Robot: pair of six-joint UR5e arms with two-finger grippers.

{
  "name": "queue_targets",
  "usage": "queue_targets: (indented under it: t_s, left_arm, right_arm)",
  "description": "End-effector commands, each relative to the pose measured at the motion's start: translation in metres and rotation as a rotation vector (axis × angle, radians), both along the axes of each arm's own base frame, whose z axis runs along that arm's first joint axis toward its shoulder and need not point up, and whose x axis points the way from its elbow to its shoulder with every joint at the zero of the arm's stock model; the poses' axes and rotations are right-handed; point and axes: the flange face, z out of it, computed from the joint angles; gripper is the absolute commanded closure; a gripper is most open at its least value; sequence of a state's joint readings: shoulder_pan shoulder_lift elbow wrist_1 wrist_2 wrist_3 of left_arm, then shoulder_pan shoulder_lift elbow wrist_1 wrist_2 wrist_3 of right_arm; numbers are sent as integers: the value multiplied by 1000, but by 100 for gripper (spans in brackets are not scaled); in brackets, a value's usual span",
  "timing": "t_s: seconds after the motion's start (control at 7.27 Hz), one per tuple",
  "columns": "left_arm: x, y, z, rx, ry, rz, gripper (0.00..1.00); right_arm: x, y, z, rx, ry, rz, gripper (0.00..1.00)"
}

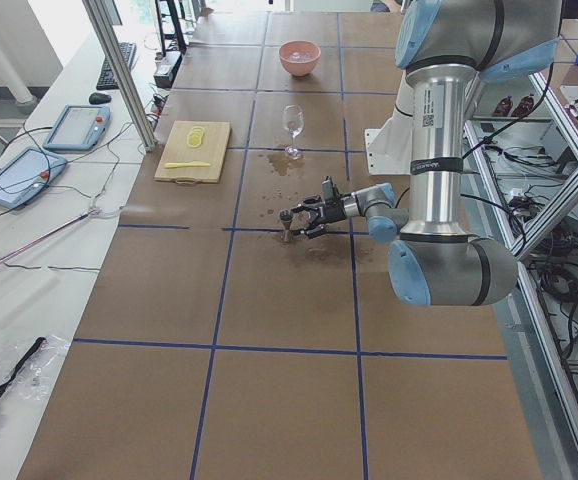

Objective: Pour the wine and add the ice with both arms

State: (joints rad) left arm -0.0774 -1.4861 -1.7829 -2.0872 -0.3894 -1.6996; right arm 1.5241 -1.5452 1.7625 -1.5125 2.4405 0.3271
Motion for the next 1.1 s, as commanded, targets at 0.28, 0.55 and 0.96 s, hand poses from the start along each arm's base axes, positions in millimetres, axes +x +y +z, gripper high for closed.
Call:
queue_targets:
  t_s: [0.28, 0.55, 0.96]
  left_arm:
    - [0, -16, 5, 2, -2, -39, 6]
    - [8, -27, 8, 1, -5, -61, 6]
    - [11, -29, 14, -1, -14, -63, 11]
  right_arm:
    - [-6, -5, -4, 3, 1, -10, 0]
    - [-6, -5, -3, 0, 3, -10, 0]
    - [-6, -5, -3, 0, 1, -10, 0]
